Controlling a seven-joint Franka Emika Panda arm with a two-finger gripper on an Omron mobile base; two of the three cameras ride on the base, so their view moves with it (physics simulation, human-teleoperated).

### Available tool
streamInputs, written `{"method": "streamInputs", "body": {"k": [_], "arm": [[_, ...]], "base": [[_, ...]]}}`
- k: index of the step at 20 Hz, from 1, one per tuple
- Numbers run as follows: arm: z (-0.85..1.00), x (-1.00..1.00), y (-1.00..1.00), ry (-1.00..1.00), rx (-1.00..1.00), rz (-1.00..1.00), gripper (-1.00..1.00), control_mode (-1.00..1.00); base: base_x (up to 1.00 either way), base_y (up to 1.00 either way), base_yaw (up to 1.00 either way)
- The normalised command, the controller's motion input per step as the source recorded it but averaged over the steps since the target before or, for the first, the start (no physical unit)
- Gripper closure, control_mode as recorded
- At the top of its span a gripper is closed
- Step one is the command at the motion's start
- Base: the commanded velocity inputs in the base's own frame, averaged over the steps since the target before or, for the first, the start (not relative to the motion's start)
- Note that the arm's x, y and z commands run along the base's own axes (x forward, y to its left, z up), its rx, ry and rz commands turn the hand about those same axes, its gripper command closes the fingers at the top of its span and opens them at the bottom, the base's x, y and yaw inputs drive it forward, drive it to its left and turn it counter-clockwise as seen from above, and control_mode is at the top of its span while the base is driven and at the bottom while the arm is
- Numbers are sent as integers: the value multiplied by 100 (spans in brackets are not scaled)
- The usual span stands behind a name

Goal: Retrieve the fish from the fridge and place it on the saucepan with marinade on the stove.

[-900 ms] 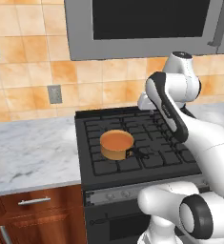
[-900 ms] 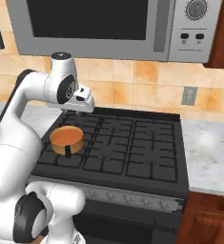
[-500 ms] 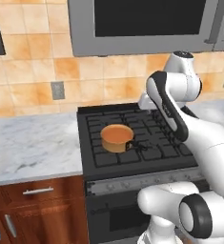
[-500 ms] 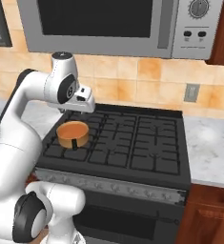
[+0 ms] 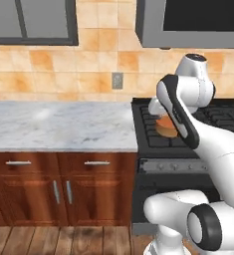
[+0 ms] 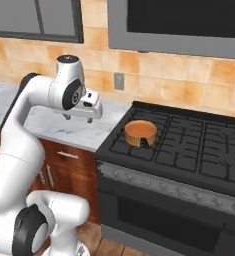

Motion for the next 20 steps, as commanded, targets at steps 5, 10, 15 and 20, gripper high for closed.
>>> {"method": "streamInputs", "body": {"k": [5,10,15,20], "arm": [[0,0,0,0,0,0,-100,100],[0,0,0,0,0,0,-100,100],[0,0,0,0,0,0,-100,100],[0,0,0,0,0,0,-100,100]], "base": [[-27,78,47],[-1,64,50],[7,45,48],[27,20,48]]}}
